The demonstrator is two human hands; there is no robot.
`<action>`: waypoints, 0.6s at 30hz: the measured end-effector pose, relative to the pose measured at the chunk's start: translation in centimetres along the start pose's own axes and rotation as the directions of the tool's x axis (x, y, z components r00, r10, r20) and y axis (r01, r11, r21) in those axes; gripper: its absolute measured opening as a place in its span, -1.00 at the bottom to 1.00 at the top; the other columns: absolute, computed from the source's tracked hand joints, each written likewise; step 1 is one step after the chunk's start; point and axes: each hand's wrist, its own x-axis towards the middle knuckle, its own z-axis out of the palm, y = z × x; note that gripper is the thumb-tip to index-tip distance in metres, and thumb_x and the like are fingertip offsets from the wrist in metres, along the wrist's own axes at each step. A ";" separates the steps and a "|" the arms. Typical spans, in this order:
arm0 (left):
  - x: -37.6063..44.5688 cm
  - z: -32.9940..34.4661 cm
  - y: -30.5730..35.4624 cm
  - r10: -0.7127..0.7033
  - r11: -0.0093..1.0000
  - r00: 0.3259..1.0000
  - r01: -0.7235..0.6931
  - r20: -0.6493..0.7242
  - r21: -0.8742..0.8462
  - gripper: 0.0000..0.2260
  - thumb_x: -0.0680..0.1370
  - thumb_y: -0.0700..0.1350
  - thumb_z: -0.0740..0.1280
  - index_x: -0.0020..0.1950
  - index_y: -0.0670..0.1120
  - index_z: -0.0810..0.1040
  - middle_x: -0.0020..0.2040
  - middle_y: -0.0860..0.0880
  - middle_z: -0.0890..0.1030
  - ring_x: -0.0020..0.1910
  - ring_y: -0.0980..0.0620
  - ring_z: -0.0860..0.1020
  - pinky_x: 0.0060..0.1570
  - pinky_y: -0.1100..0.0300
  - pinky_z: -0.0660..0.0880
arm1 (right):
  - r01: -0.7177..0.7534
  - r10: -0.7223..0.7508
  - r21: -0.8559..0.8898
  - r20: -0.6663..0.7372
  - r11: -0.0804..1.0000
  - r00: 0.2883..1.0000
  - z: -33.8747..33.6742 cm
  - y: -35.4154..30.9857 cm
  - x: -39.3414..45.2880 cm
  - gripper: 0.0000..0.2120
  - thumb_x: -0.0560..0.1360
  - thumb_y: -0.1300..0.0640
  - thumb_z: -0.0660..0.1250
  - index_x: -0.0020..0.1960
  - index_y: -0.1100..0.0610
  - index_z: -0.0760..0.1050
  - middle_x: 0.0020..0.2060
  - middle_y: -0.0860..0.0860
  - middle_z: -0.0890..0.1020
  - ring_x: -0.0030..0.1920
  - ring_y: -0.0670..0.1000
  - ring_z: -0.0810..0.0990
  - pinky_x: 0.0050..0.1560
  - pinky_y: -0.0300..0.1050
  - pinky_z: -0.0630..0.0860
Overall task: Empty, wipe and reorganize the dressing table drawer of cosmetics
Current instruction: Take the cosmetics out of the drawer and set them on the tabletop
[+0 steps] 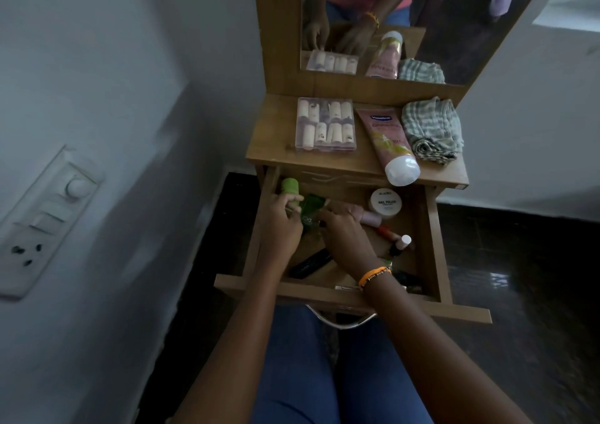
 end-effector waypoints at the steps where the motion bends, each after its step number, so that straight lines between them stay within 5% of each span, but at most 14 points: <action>1: 0.0 0.1 0.1 0.030 0.999 1.000 -0.030 0.002 0.012 -0.81 0.59 -0.25 0.21 0.12 -0.09 0.55 0.08 0.00 0.47 -0.11 0.15 0.48 -0.33 0.52 0.38 | -0.021 0.021 0.024 0.016 0.999 1.000 -0.1 0.0 0.0 -0.77 0.47 0.36 0.20 0.06 0.22 0.53 0.13 0.16 0.49 0.09 0.19 0.50 -0.02 0.11 0.54; 4: 0.1 1.0 -0.1 0.112 0.993 0.994 -0.112 -0.010 0.047 -0.82 0.55 -0.29 0.24 0.08 -0.12 0.58 0.05 0.01 0.48 -0.07 0.11 0.48 -0.26 0.45 0.34 | -0.045 0.048 0.075 -0.048 0.996 0.998 -1.1 -0.2 -0.1 -0.82 0.45 0.35 0.23 -0.01 0.18 0.50 0.01 0.14 0.56 0.03 0.18 0.53 0.06 0.14 0.50; 9: 0.1 1.7 -1.1 0.206 0.974 0.978 -0.207 0.016 0.094 -0.83 0.56 -0.26 0.21 0.04 -0.15 0.58 0.04 -0.09 0.57 -0.08 0.01 0.54 -0.21 0.26 0.37 | 0.021 0.067 0.241 -0.350 0.970 0.934 -5.3 -1.7 0.2 -0.88 0.44 0.26 0.32 -0.03 0.17 0.45 -0.10 0.08 0.58 -0.15 0.02 0.53 -0.18 -0.04 0.49; 13: -0.1 1.6 -1.1 0.159 0.983 0.986 -0.162 0.039 0.083 -0.83 0.55 -0.27 0.21 0.03 -0.13 0.58 -0.03 0.02 0.53 -0.11 0.12 0.51 -0.26 0.46 0.32 | 0.042 0.056 0.191 -0.484 0.981 0.874 -8.8 -2.1 1.7 -0.85 0.45 0.30 0.31 0.02 0.22 0.46 -0.05 0.12 0.59 -0.12 -0.01 0.49 -0.20 -0.14 0.40; 16: -0.4 1.7 -1.3 0.113 0.987 0.982 -0.129 0.153 0.095 -0.91 0.50 -0.17 0.36 -0.01 -0.11 0.57 -0.11 0.06 0.52 -0.12 0.11 0.52 -0.27 0.40 0.34 | 0.005 0.064 0.141 -0.487 0.990 0.871 -10.1 -1.5 3.5 -0.80 0.45 0.32 0.30 0.07 0.22 0.47 -0.02 0.15 0.60 -0.02 0.09 0.53 -0.16 -0.12 0.40; 18: -0.7 1.8 -1.7 0.055 0.983 0.954 -0.103 0.296 0.150 -0.79 0.41 -0.07 0.48 -0.02 -0.09 0.57 -0.14 0.04 0.52 -0.14 0.09 0.51 -0.25 0.30 0.38 | -0.023 0.069 0.102 -0.476 0.995 0.876 -10.5 -1.1 4.4 -0.79 0.45 0.34 0.29 0.08 0.23 0.47 -0.01 0.18 0.60 0.01 0.13 0.52 -0.15 -0.12 0.37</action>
